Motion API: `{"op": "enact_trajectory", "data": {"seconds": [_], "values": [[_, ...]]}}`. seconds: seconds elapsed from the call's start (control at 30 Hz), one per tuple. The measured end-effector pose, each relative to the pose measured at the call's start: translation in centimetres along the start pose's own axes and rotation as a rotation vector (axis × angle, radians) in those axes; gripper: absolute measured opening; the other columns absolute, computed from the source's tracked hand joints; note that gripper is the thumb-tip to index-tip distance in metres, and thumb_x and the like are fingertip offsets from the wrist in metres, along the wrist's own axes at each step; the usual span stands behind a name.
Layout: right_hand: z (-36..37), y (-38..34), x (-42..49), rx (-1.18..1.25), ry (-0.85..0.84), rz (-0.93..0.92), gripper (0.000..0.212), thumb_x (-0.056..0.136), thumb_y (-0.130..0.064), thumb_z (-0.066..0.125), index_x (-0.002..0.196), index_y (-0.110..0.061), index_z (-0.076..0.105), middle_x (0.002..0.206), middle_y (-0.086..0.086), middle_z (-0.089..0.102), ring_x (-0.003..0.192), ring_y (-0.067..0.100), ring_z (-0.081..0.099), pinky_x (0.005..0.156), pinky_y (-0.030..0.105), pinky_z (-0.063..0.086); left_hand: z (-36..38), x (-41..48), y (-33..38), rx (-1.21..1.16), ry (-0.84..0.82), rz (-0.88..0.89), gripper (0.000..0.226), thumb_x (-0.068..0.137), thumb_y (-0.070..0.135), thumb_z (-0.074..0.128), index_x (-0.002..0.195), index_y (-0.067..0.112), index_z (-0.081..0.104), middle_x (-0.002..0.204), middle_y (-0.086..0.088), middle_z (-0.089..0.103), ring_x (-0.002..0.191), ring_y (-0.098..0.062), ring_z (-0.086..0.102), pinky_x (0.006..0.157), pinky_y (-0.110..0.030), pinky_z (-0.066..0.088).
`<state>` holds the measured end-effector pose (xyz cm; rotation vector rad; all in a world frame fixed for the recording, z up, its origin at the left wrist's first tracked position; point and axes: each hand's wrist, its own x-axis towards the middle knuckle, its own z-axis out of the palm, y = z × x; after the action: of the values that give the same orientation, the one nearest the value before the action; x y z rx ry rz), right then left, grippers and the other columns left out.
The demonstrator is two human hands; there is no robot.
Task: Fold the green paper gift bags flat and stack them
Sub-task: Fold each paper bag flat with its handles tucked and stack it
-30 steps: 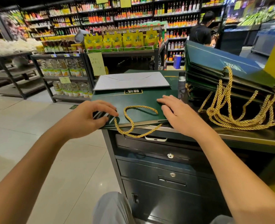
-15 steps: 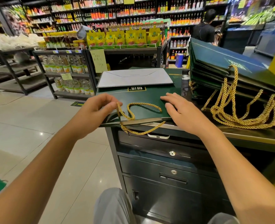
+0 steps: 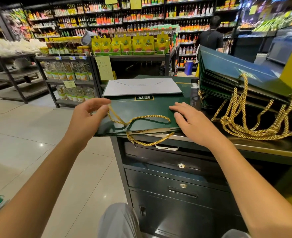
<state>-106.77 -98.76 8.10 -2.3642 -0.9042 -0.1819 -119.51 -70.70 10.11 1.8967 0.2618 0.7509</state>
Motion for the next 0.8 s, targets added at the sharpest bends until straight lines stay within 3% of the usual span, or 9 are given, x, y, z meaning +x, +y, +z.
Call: {"op": "enact_trajectory", "data": {"seconds": [0.07, 0.17, 0.27, 0.33, 0.47, 0.53, 0.63, 0.7, 0.8], "values": [[0.0, -0.1, -0.1, 0.005, 0.016, 0.000, 0.042, 0.109, -0.028, 0.036, 0.150, -0.026, 0.046, 0.161, -0.004, 0.036, 0.153, 0.013, 0.021, 0.126, 0.037, 0.014, -0.5, 0.0, -0.7, 0.050, 0.053, -0.056, 0.025, 0.105, 0.023, 0.053, 0.124, 0.023, 0.069, 0.113, 0.002, 0.069, 0.103, -0.009, 0.065, 0.081, -0.033, 0.056], [0.2, -0.1, -0.2, -0.011, 0.091, -0.013, 0.040, 0.108, -0.024, 0.041, 0.146, -0.022, 0.052, 0.155, -0.001, 0.046, 0.150, 0.016, 0.029, 0.127, 0.040, 0.014, -0.7, -0.5, -1.1, -0.124, 0.045, -0.296, 0.028, 0.107, 0.026, 0.049, 0.130, 0.017, 0.061, 0.117, -0.007, 0.066, 0.098, -0.015, 0.066, 0.076, -0.033, 0.054], [0.5, -0.7, -0.5, -0.048, 0.221, -0.071, 0.036, 0.106, -0.024, 0.045, 0.139, -0.019, 0.059, 0.143, -0.001, 0.059, 0.141, 0.017, 0.044, 0.125, 0.039, 0.021, -0.6, -1.4, -0.6, -0.257, -0.009, -0.440, 0.016, 0.104, 0.018, 0.056, 0.108, 0.010, 0.067, 0.104, -0.010, 0.071, 0.088, -0.017, 0.068, 0.078, -0.036, 0.056], [0.5, -1.6, -0.8, -0.052, 0.226, -0.119, 0.040, 0.104, -0.036, 0.048, 0.140, -0.021, 0.058, 0.145, -0.003, 0.057, 0.141, 0.014, 0.043, 0.124, 0.036, 0.024, -0.6, -1.7, -0.4, -0.290, -0.032, -0.446, 0.015, 0.102, 0.017, 0.059, 0.104, 0.009, 0.070, 0.100, -0.010, 0.073, 0.082, -0.014, 0.069, 0.070, -0.031, 0.054], [1.0, -4.8, -1.0, -0.196, 0.083, -0.268, 0.076, 0.089, -0.075, 0.048, 0.152, -0.033, 0.042, 0.158, -0.009, 0.040, 0.147, 0.010, 0.031, 0.125, 0.036, 0.015, -1.0, -1.7, 0.4, -0.407, 0.003, -0.455, 0.023, 0.101, 0.019, 0.060, 0.119, 0.006, 0.068, 0.110, -0.011, 0.073, 0.090, -0.018, 0.070, 0.058, -0.023, 0.056], [1.4, -6.4, -0.6, -0.285, 0.041, -0.294, 0.086, 0.085, -0.079, 0.051, 0.157, -0.037, 0.029, 0.162, -0.010, 0.031, 0.150, 0.012, 0.027, 0.124, 0.040, 0.017, -1.1, -1.6, 1.1, -0.457, 0.003, -0.446, 0.023, 0.101, 0.018, 0.061, 0.119, 0.005, 0.067, 0.113, -0.013, 0.071, 0.089, -0.019, 0.070, 0.058, -0.022, 0.056], [1.4, -8.0, 0.2, -0.440, 0.052, -0.271, 0.080, 0.095, -0.062, 0.053, 0.160, -0.040, 0.013, 0.163, -0.010, 0.030, 0.149, 0.016, 0.028, 0.122, 0.046, 0.024, -1.1, -1.7, 2.4, -0.485, -0.015, -0.403, 0.019, 0.101, 0.016, 0.059, 0.115, 0.006, 0.066, 0.106, -0.013, 0.074, 0.073, -0.014, 0.075, 0.058, -0.022, 0.057], [1.2, -8.6, 0.7, -0.453, 0.109, -0.275, 0.074, 0.101, -0.043, 0.055, 0.160, -0.041, 0.011, 0.159, -0.009, 0.037, 0.145, 0.019, 0.037, 0.116, 0.047, 0.034, -1.3, -1.7, 3.0, -0.508, -0.044, -0.362, 0.020, 0.102, 0.018, 0.058, 0.116, 0.007, 0.066, 0.107, -0.013, 0.075, 0.075, -0.014, 0.075, 0.060, -0.024, 0.058], [0.3, -9.3, 0.9, -0.423, 0.303, -0.318, 0.072, 0.097, -0.014, 0.063, 0.157, -0.037, 0.032, 0.146, -0.006, 0.056, 0.129, 0.022, 0.057, 0.103, 0.048, 0.048, -1.2, -1.4, 4.3, -0.517, -0.112, -0.282, 0.028, 0.104, 0.028, 0.054, 0.123, 0.012, 0.068, 0.111, -0.009, 0.076, 0.086, -0.018, 0.076, 0.066, -0.026, 0.058]]}}
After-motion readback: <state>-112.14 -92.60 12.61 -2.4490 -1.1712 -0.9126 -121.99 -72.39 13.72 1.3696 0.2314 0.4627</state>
